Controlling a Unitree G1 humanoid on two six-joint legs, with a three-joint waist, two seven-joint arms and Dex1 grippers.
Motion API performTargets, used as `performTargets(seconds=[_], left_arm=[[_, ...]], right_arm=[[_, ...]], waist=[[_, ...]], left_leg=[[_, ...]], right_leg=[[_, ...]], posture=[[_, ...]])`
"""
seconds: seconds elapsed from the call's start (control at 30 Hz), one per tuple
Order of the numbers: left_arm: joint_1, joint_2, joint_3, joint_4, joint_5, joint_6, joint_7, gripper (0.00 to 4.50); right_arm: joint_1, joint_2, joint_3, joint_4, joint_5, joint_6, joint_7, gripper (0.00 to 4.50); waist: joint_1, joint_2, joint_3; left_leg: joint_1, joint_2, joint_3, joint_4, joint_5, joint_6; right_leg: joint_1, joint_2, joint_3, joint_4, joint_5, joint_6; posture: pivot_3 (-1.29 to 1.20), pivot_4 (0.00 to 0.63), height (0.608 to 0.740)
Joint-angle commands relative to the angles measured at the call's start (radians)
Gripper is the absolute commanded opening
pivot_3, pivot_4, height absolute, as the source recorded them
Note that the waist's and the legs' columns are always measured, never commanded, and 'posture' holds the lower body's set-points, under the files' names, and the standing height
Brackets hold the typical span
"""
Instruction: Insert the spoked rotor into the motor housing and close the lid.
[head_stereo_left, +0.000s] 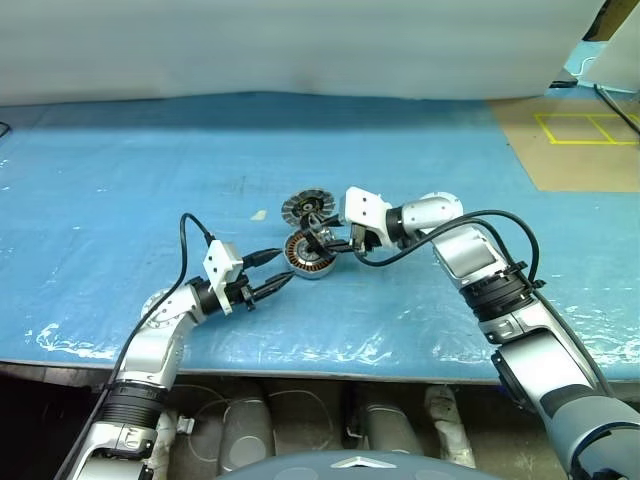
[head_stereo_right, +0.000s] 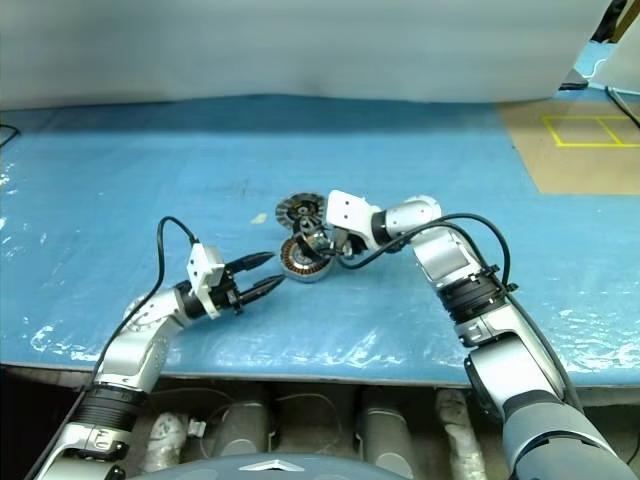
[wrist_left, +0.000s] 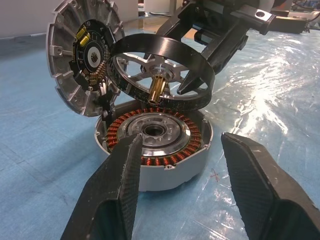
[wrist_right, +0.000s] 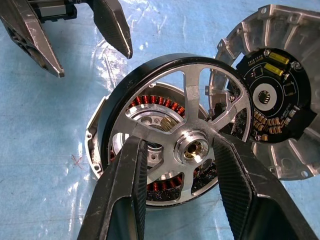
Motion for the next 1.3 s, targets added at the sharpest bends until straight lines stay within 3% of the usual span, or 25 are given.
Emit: performTargets(seconds=[0.03, 0.37, 0.57, 1.17, 1.3], left_arm=[[-0.004, 0.0, -0.001, -0.012, -0.006, -0.007, -0.004, 2.66], [-0.003, 0.002, -0.001, -0.011, -0.005, -0.007, -0.001, 2.66], [-0.011, -0.004, -0.002, 0.0, -0.004, -0.01, 0.001, 2.66], [-0.012, -0.004, 0.003, 0.015, -0.004, -0.005, 0.003, 2.66], [-0.014, -0.006, 0.007, 0.013, -0.011, -0.003, 0.005, 2.66]], right_arm=[[-0.012, 0.011, 0.007, 0.022, -0.01, -0.022, 0.001, 1.59], [-0.004, -0.002, 0.042, 0.025, -0.062, -0.103, 0.025, 1.59], [0.002, 0.018, 0.063, 0.019, -0.086, -0.109, 0.017, 3.51], [-0.018, 0.011, -0.029, -0.154, 0.083, 0.088, 0.08, 3.51], [-0.005, 0.033, -0.037, -0.135, 0.111, 0.111, 0.071, 2.6]], waist=[[0.0, 0.0, 0.0], [-0.001, 0.0, 0.0], [-0.001, 0.0, 0.0], [0.0, 0.0, 0.0], [0.0, 0.0, 0.0]], left_leg=[[0.0, 0.0, 0.0, 0.0, 0.0, 0.0], [0.007, 0.0, 0.0, 0.001, 0.0, 0.0], [0.008, 0.0, 0.0, 0.001, 0.0, 0.0], [0.008, 0.001, 0.0, 0.0, 0.0, 0.0], [0.007, 0.0, 0.0, 0.0, 0.0, 0.0]], right_leg=[[0.0, 0.0, 0.0, 0.0, 0.0, 0.0], [0.007, 0.0, 0.0, 0.001, 0.0, 0.0], [0.008, 0.0, 0.0, 0.001, 0.0, 0.0], [0.008, 0.0, 0.0, 0.0, 0.0, 0.0], [0.008, 0.0, 0.0, 0.0, 0.0, 0.0]], posture=[[0.0, 0.15, 0.74], [0.0, 0.15, 0.74], [0.0, 0.15, 0.74], [0.0, 0.15, 0.74], [0.0, 0.15, 0.74]])
